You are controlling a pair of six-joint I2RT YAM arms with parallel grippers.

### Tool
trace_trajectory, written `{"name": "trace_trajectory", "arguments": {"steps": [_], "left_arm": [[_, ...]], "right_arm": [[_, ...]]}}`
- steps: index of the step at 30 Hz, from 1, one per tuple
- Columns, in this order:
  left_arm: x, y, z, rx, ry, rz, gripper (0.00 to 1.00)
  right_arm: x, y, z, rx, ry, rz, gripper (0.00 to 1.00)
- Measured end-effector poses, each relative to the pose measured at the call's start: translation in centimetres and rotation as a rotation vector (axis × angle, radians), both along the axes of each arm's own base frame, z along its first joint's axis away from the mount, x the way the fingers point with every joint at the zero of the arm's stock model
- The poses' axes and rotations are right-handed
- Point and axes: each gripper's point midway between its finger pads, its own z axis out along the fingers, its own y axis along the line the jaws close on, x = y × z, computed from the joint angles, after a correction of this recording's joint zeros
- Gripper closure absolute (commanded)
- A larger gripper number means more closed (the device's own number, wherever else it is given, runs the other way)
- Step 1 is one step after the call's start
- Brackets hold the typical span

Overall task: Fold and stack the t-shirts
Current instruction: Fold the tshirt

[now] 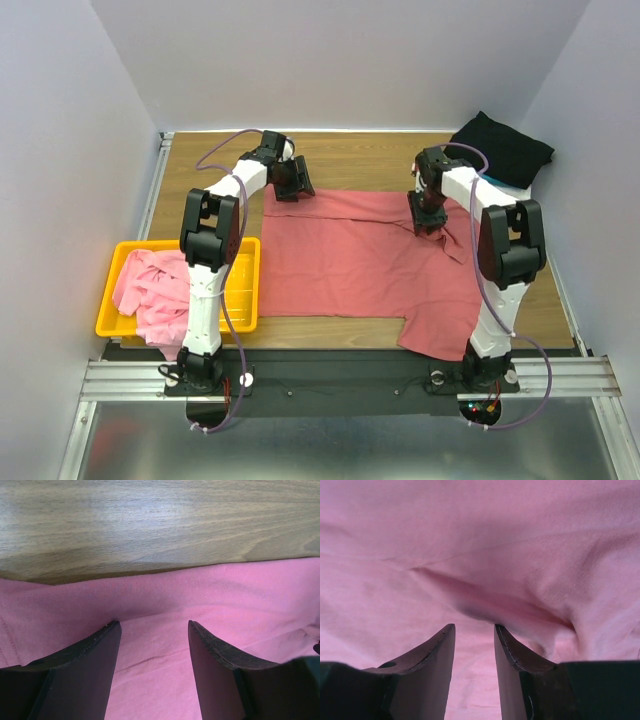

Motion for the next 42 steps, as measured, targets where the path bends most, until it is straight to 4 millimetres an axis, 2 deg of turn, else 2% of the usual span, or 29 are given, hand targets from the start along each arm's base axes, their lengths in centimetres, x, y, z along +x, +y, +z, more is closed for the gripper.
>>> {"name": "trace_trajectory", "arguments": {"steps": [6,12,15,19,22,26,33,42], "left_arm": [[0.0,0.0,0.0,0.000,0.000,0.000,0.32],[0.0,0.0,0.0,0.000,0.000,0.000,0.32],[0.0,0.0,0.0,0.000,0.000,0.000,0.32],[0.0,0.1,0.0,0.001,0.000,0.001,0.32],[0.0,0.1,0.0,0.001,0.000,0.001,0.32],[0.0,0.1,0.0,0.001,0.001,0.001,0.32],[0.0,0.1,0.0,-0.002,0.001,0.000,0.32],[0.0,0.1,0.0,-0.003,0.001,-0.002,0.32]], "right_arm": [[0.1,-1.0,-1.2,-0.062,0.021,-0.016,0.57],[0.6,-2.1,-1.4,-0.126,0.007,-0.038,0.58],[0.9,-2.5,-1.4,-0.151,-0.003,-0.045,0.65],[1.1,-2.8,-2.0,-0.169,-0.003,-0.054,0.81],[1.2,-2.9,-2.1,-0.177,-0.005,-0.056,0.86],[1.2,-2.9,-1.9,-0.176,-0.013,-0.058,0.87],[-1.0,-2.5,-0.8,-0.131,0.007,-0.060,0.89],[-3.3,0.1,0.8,0.021,0.093,-0.031,0.89]]}}
